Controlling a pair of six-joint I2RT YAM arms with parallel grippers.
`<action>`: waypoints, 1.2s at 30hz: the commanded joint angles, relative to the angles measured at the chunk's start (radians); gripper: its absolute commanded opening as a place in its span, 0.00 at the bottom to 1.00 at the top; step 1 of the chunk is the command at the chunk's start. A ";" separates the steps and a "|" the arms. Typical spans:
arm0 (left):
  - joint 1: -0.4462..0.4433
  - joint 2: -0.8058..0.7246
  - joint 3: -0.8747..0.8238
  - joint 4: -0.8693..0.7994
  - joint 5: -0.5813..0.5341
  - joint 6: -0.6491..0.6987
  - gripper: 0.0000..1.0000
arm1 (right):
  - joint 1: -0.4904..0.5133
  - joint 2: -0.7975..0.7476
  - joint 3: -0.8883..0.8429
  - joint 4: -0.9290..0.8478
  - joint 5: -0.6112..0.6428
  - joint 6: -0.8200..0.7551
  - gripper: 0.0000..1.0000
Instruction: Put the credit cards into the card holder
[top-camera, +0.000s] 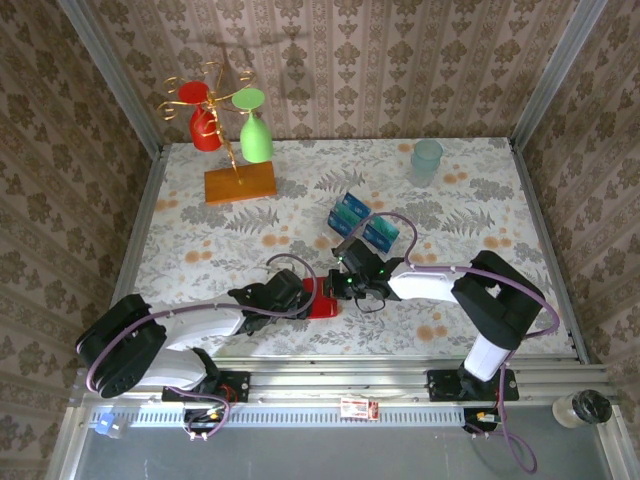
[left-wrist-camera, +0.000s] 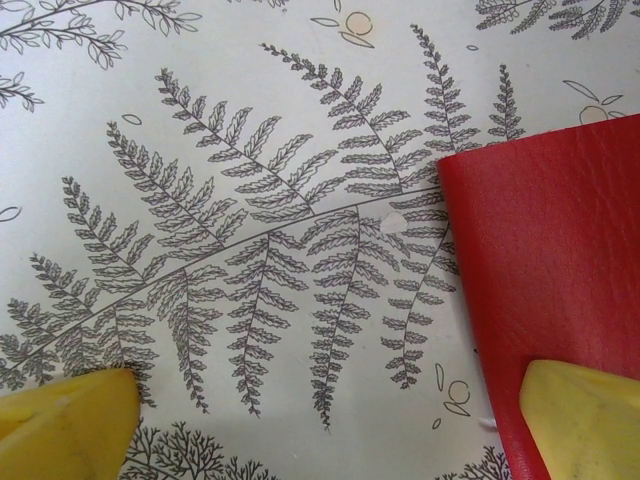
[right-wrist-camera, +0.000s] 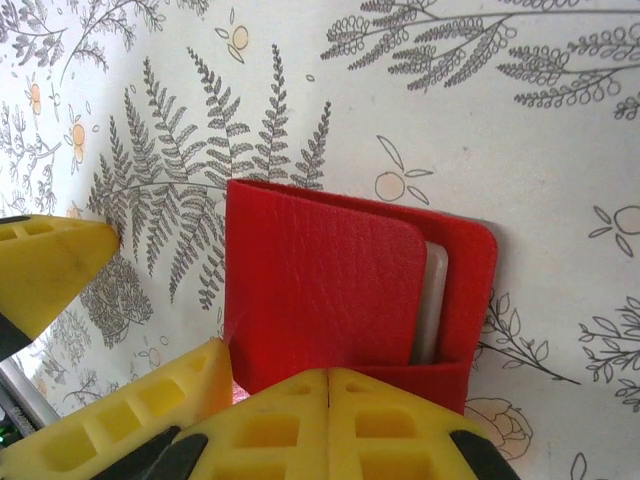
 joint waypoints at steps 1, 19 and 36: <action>-0.010 0.057 -0.021 0.013 0.094 -0.007 1.00 | 0.000 0.011 -0.025 0.019 -0.024 0.020 0.00; -0.026 0.050 -0.011 0.013 0.095 -0.012 1.00 | 0.032 0.068 -0.028 0.026 -0.008 0.022 0.00; -0.030 0.068 -0.009 0.010 0.091 -0.013 1.00 | 0.039 0.005 -0.057 0.012 0.042 -0.012 0.00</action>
